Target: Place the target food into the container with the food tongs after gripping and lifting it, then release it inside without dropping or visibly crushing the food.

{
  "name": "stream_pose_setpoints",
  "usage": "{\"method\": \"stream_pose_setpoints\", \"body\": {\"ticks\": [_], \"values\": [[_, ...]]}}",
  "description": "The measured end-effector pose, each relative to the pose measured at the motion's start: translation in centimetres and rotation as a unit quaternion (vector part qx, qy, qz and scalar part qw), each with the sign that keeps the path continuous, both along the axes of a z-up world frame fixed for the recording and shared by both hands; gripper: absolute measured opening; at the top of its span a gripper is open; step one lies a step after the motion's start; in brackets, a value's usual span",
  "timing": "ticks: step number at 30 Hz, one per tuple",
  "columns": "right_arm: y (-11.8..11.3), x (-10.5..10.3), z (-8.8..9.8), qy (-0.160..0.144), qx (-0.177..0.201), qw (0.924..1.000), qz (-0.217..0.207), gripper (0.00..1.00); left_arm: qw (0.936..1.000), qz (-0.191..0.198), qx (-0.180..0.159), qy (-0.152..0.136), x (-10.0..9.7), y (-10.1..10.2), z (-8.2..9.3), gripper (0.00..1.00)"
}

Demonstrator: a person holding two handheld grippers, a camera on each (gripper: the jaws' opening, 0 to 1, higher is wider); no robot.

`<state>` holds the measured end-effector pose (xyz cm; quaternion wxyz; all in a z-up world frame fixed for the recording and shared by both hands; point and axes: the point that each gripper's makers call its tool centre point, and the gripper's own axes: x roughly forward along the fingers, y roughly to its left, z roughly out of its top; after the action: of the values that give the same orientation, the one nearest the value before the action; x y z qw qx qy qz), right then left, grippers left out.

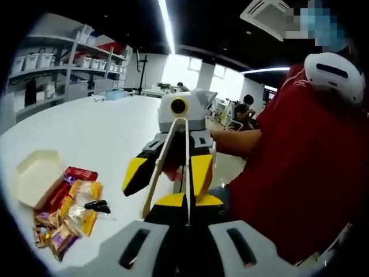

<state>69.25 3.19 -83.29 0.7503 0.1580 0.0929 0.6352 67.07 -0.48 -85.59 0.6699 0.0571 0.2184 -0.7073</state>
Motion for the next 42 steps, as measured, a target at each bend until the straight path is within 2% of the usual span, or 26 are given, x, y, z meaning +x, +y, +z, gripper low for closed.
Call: {"method": "stream_pose_setpoints", "body": {"ticks": [1,2,4,5,7,11,14,15,17,19,21,26,32,38,40,42], "values": [[0.0,-0.2,0.0,0.009,0.002,0.9999,0.006,0.28,1.0000,0.001,-0.001,0.001,0.0,0.0,0.0,0.01],[0.0,-0.2,0.0,0.006,0.003,1.0000,0.004,0.28,0.9999,-0.002,-0.002,0.014,-0.1,0.1,0.1,0.01],[0.0,-0.3,0.2,-0.009,0.009,0.9999,0.007,0.28,0.9998,-0.002,-0.006,0.016,-0.1,0.1,0.2,0.01],[0.0,-0.4,0.3,-0.009,0.011,0.9999,0.006,0.29,0.9999,-0.002,-0.009,0.012,0.0,0.1,0.3,0.01],[0.0,-0.3,0.5,-0.009,0.015,0.9998,0.007,0.28,0.9996,-0.002,-0.014,0.023,0.0,0.2,0.6,0.01],[0.0,-0.3,0.4,-0.007,0.013,0.9998,0.011,0.28,0.9998,-0.003,-0.014,0.016,0.0,0.1,0.5,0.01],[0.0,-0.4,0.6,-0.004,0.013,0.9998,0.014,0.24,0.9997,0.000,-0.019,0.017,0.0,0.0,0.6,0.01],[0.0,-0.3,0.8,-0.013,0.015,0.9998,0.008,0.22,0.9996,0.005,-0.023,0.015,0.1,0.0,0.7,0.01],[-0.3,-0.2,1.4,-0.031,0.028,0.9991,0.001,0.21,0.9984,0.013,-0.054,-0.012,0.6,-0.2,1.5,0.02],[-0.7,0.2,2.1,-0.036,0.044,0.9983,-0.009,0.20,0.9970,0.028,-0.070,-0.016,0.9,-0.3,2.0,0.02],[-0.9,0.4,2.3,-0.037,0.049,0.9980,-0.013,0.20,0.9956,0.037,-0.086,-0.009,1.0,-0.2,2.3,0.03],[-1.2,0.8,2.9,-0.039,0.062,0.9970,-0.024,0.21,0.9953,0.046,-0.085,-0.012,1.4,0.1,2.1,0.03],[-1.5,0.8,3.5,-0.026,0.078,0.9963,-0.022,0.21,0.9956,0.044,-0.082,-0.002,1.1,0.1,1.8,0.02],[-1.3,0.3,2.8,-0.011,0.060,0.9981,-0.011,0.25,0.9973,0.013,-0.072,0.003,0.2,0.4,2.2,0.01],[-1.3,0.1,2.9,-0.021,0.059,0.9980,-0.005,0.25,0.9975,0.011,-0.069,0.012,0.1,0.3,2.1,0.01],[-1.3,0.1,2.9,-0.029,0.055,0.9980,-0.008,0.25,0.9977,0.010,-0.067,0.008,0.1,0.3,2.0,0.01]]}}
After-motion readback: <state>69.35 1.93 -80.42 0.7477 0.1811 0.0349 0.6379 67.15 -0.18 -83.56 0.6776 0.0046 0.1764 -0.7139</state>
